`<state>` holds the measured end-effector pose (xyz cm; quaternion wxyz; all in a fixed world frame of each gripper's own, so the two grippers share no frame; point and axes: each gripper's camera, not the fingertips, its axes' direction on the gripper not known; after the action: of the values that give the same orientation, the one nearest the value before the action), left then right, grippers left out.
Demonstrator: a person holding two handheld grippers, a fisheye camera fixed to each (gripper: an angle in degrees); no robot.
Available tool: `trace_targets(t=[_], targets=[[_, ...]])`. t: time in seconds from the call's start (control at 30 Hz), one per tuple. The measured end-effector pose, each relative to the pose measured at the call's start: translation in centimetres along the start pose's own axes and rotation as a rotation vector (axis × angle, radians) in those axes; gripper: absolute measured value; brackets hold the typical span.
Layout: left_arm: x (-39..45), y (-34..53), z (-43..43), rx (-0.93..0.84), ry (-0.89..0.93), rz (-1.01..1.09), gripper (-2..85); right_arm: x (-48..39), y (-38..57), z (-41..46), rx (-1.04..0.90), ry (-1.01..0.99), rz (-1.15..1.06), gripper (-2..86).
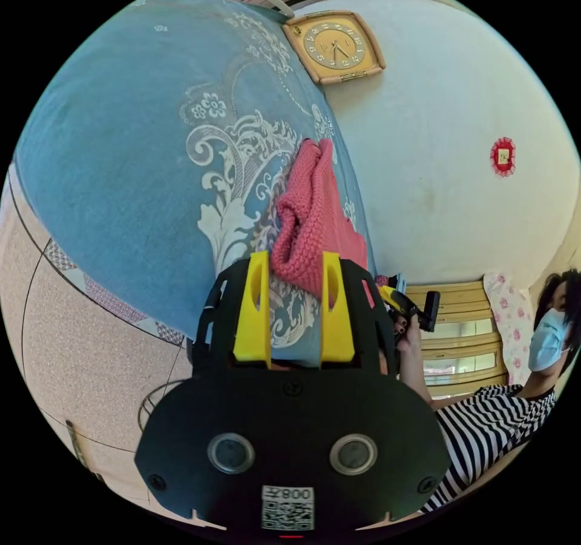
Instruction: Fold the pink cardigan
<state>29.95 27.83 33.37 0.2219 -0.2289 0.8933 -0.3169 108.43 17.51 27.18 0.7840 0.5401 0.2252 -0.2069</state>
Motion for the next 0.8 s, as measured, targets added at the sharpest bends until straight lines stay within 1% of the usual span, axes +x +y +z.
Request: trace_targets(t=[0.07,0.13,0.17,0.3,0.37,0.43,0.5,0.53,0.6,0.67,0.73,0.8], targets=[[0.3,0.1,0.8,-0.05,0.007,0.017,12.4,-3.8,-2.9,1.1,-0.064,0.211,-0.02,7.6],[0.5,0.1,0.7,-0.066,-0.005,0.037,12.5,-5.2,-3.4,1.3,-0.081,0.304,-0.025,6.8],[0.6,0.2,0.3,-0.07,-0.009,0.048,12.4,-5.3,-3.1,1.3,-0.083,0.319,0.001,7.0],[0.0,0.8,-0.8,-0.081,0.005,0.053,12.1,-3.6,-0.3,-0.1,-0.098,0.33,0.18,7.6],[-0.1,1.4,-1.7,-0.08,-0.008,0.062,12.0,-3.3,1.5,-2.2,-0.024,0.256,0.279,7.7],[-0.2,1.9,-1.9,-0.081,0.004,0.06,12.0,-4.5,1.5,-3.4,0.045,0.195,0.301,7.6],[-0.5,2.2,-1.9,-0.083,0.024,0.051,11.9,-7.3,-0.2,-3.4,0.089,0.147,0.243,7.7],[-0.6,2.4,-2.0,-0.073,0.031,0.044,11.9,-9.8,-2.0,-2.6,0.09,0.12,0.174,7.8],[-0.9,2.7,-2.1,-0.067,0.057,0.027,12.0,-14.0,-5.3,-0.6,0.071,0.076,0.056,7.9],[-0.9,3.5,-2.0,-0.064,0.074,0.015,11.9,-20.1,-10.0,3.0,0.024,-0.013,-0.13,8.0],[-1.0,4.0,-1.5,-0.083,0.086,0.011,11.8,-24.5,-13.4,5.8,-0.01,-0.053,-0.232,8.3],[-1.2,4.3,-1.2,-0.078,0.102,0.001,11.8,-28.3,-16.5,8.6,-0.038,-0.032,-0.282,9.3]])
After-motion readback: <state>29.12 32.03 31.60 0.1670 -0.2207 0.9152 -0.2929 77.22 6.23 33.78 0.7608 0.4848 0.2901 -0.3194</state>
